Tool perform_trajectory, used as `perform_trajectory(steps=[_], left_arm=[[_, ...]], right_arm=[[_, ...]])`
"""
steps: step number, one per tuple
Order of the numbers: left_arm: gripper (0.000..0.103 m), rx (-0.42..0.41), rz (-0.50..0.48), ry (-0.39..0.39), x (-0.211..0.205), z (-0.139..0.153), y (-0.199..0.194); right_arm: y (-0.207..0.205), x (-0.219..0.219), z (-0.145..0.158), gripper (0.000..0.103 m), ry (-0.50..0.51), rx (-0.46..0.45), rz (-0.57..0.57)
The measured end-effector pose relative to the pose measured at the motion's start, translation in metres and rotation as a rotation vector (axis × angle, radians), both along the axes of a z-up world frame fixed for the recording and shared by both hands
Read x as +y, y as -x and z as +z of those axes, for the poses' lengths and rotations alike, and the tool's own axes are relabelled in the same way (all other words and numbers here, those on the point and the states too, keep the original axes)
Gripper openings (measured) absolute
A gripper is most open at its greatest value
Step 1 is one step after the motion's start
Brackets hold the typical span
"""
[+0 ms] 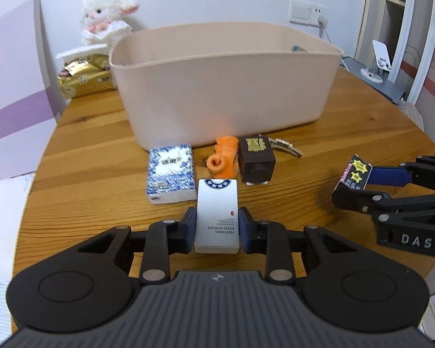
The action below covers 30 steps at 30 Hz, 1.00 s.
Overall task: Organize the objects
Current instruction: 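Carry both boxes over the basket and open both tools to drop them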
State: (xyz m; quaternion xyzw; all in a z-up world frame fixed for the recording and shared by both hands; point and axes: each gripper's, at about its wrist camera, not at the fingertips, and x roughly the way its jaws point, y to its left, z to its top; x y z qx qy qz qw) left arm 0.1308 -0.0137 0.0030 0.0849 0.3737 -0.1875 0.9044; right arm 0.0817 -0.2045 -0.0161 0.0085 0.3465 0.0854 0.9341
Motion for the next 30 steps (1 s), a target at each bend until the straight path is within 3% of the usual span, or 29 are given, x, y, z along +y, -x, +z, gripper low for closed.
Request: perform_trajectory(steps=[10,20,30], left_arm=[[0.033,-0.142,0.046,-0.029,0.005,0.048,0.008],[0.033,-0.249,0.068,-0.015,0.007,0.097,-0.019],[0.033,-0.264,0.057,-0.011,-0.023,0.099,-0.076]], right_arm=[[-0.002,-0.01,0.047,0.045,-0.017,-0.134,-0.015],[-0.034,-0.015,0.092,0.046,-0.02,-0.251,-0.029],[-0.088,-0.018,0.102,0.045,-0.011,-0.281,-0.07]])
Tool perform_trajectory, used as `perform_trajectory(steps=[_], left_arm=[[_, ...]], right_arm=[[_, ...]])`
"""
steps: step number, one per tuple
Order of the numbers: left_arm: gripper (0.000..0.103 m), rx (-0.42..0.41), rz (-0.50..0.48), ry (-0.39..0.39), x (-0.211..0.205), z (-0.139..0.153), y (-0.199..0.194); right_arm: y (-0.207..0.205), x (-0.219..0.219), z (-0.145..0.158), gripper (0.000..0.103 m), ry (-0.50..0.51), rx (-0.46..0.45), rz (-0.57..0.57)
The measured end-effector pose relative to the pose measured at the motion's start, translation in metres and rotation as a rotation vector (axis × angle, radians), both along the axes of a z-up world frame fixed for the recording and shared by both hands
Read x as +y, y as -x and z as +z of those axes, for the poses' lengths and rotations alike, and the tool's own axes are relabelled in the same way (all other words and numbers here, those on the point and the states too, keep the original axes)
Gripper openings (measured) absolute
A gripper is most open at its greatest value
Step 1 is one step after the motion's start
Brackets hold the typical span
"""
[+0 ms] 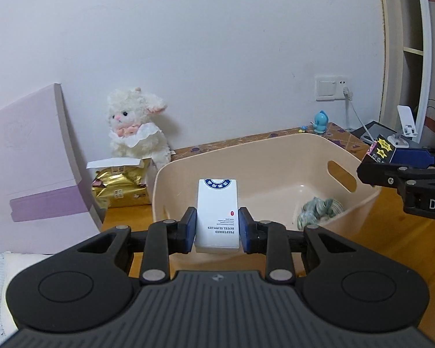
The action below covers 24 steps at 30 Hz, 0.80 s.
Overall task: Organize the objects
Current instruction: 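Carry both boxes over the basket and open both tools to drop them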
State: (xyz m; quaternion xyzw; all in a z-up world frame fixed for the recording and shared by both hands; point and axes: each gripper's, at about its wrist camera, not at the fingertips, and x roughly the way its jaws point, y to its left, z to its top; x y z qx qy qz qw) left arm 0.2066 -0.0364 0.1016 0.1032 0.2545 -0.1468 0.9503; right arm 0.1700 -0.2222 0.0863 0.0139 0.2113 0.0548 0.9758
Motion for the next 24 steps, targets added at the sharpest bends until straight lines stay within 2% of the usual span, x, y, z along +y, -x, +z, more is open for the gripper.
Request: perform_trajectory(steps=[12,18,20,22,24], left_arm=[[0.033,0.116,0.089,-0.011,-0.019,-0.048,-0.085],[0.033,0.169,0.089,-0.03,-0.024,-0.069,-0.099],[0.034,0.175,0.092,-0.023,-0.023,-0.072,-0.099],[0.034,0.174,0.092,-0.013,-0.021,-0.072,-0.097],[0.039,0.17,0.09,-0.002,-0.019,-0.069,-0.093]], right_arm=[[-0.061,0.012,-0.022,0.046,0.055,0.071,-0.05],[-0.078,0.016,-0.04,0.046,0.068,0.143,-0.055],[-0.078,0.016,-0.043,0.049,0.065,0.152,-0.05],[-0.075,0.017,-0.043,0.056,0.069,0.144,-0.048],[-0.07,0.018,-0.039,0.059,0.069,0.125,-0.047]])
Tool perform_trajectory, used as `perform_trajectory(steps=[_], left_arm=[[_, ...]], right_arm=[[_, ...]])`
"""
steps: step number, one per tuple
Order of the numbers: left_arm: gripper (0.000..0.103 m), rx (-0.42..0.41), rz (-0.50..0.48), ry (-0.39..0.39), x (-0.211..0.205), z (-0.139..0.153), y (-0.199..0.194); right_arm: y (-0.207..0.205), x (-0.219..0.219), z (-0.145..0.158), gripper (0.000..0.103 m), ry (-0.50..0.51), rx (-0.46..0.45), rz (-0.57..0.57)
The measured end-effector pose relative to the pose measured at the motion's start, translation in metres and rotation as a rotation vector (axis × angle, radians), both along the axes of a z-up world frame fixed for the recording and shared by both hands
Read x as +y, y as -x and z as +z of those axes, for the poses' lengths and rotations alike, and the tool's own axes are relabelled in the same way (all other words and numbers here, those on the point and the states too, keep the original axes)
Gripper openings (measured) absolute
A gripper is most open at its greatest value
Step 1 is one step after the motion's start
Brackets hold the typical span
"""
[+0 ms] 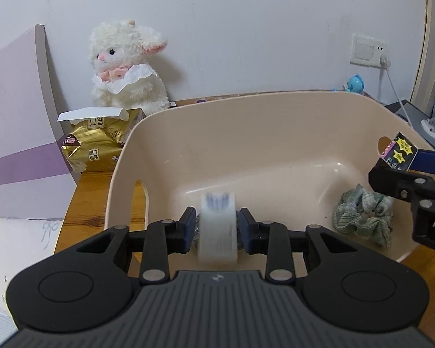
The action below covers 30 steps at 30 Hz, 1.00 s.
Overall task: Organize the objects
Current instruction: 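Carry both boxes over the basket and open both tools to drop them, then grasp the blue-and-white tissue pack with the left tool while the right tool grasps the black cube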
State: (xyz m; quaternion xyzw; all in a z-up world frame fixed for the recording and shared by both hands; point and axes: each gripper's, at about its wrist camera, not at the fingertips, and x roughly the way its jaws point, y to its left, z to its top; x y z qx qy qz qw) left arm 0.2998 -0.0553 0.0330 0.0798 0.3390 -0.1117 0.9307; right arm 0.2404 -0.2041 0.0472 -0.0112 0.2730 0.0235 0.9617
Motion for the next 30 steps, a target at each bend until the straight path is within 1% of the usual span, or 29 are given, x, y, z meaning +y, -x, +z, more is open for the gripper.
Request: perform_trajectory(steps=[1,2,4,5,7,10,15,17,19,22,25,30], left_arm=[[0.045,-0.005,-0.007,0.007,0.0,0.003,0.003],[0.059,-0.008,-0.016,0.012,0.0,0.005,0.006],[0.081,-0.02,-0.003,0.012,0.0,0.01,0.012],[0.082,-0.034,0.005,0.016,0.001,0.013,0.016],[0.082,-0.038,0.013,0.025,0.004,0.018,0.022],[0.083,-0.039,0.033,0.042,0.011,0.025,0.033],[0.087,-0.064,0.06,0.054,0.023,0.038,0.056],[0.087,-0.07,0.063,0.05,0.027,0.042,0.066],[0.087,-0.074,0.072,0.04,0.032,0.043,0.076],[0.087,-0.071,0.083,0.026,0.038,0.04,0.09],[0.087,-0.07,0.095,-0.005,0.043,0.034,0.103],[0.088,-0.02,0.112,0.006,0.054,0.016,0.117]], right_arm=[[0.002,0.0,0.002,0.063,0.0,-0.007,-0.002],[0.005,0.0,0.005,0.065,-0.003,-0.016,-0.004],[0.011,-0.001,0.01,0.068,-0.011,-0.029,-0.006],[0.014,0.0,0.012,0.069,-0.015,-0.033,-0.008],[0.021,-0.001,0.017,0.073,-0.027,-0.044,-0.012],[0.034,-0.002,0.024,0.076,-0.046,-0.055,-0.015],[0.055,-0.004,0.03,0.08,-0.057,-0.065,-0.008],[0.063,-0.004,0.032,0.082,-0.057,-0.065,-0.002],[0.072,-0.003,0.031,0.086,-0.055,-0.065,0.003],[0.084,-0.002,0.03,0.088,-0.055,-0.062,0.012],[0.095,0.0,0.025,0.088,-0.054,-0.045,0.021],[0.107,0.008,0.004,0.089,-0.046,0.017,0.054]])
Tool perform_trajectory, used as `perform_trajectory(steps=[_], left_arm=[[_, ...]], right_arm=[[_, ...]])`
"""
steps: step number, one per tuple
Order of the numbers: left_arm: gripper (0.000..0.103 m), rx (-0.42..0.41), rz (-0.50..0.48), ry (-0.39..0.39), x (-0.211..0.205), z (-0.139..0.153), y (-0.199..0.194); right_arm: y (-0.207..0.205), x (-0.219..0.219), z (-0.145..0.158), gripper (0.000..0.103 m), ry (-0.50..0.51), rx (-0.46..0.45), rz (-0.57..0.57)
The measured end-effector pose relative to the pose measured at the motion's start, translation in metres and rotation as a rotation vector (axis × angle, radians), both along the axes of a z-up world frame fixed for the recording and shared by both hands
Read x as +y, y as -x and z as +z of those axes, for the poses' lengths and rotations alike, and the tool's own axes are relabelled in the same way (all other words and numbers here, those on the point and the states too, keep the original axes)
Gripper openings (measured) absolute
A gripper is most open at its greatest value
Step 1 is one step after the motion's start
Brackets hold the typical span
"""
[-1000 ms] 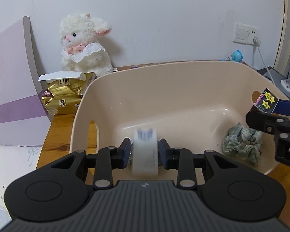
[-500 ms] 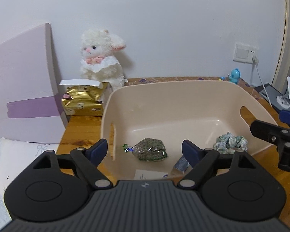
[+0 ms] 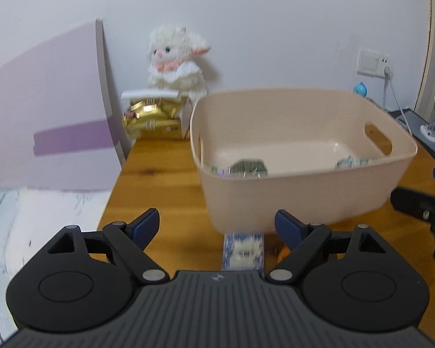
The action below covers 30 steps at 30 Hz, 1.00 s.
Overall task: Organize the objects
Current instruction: 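Grasp the blue-and-white tissue pack with the left tool while the right tool grasps the black cube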
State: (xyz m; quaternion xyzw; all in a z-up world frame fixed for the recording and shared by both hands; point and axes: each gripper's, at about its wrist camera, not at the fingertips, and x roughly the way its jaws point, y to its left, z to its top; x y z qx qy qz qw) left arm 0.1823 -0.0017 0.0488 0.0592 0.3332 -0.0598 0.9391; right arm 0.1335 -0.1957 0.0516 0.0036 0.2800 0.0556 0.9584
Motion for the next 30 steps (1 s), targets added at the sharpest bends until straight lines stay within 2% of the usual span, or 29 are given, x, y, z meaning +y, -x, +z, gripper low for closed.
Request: perform_trajectory(steps=[6,15,18,22,30], left_arm=[[0.088,0.059,0.011,-0.042,0.006,-0.025,0.006],[0.088,0.154,0.005,-0.056,0.015,-0.061,-0.007],[0.092,0.171,-0.007,-0.008,0.02,-0.067,-0.012],[0.092,0.188,-0.028,0.071,0.025,-0.068,-0.022],[0.093,0.203,-0.072,0.099,0.017,-0.074,-0.037]], right_arm=[[0.007,0.017,-0.028,0.089,0.011,0.081,0.037],[-0.008,0.036,-0.062,0.087,0.023,0.177,0.071],[-0.016,0.041,-0.071,0.084,0.031,0.208,0.077],[-0.025,0.046,-0.08,0.082,0.037,0.235,0.086],[-0.044,0.053,-0.093,0.079,0.04,0.263,0.079]])
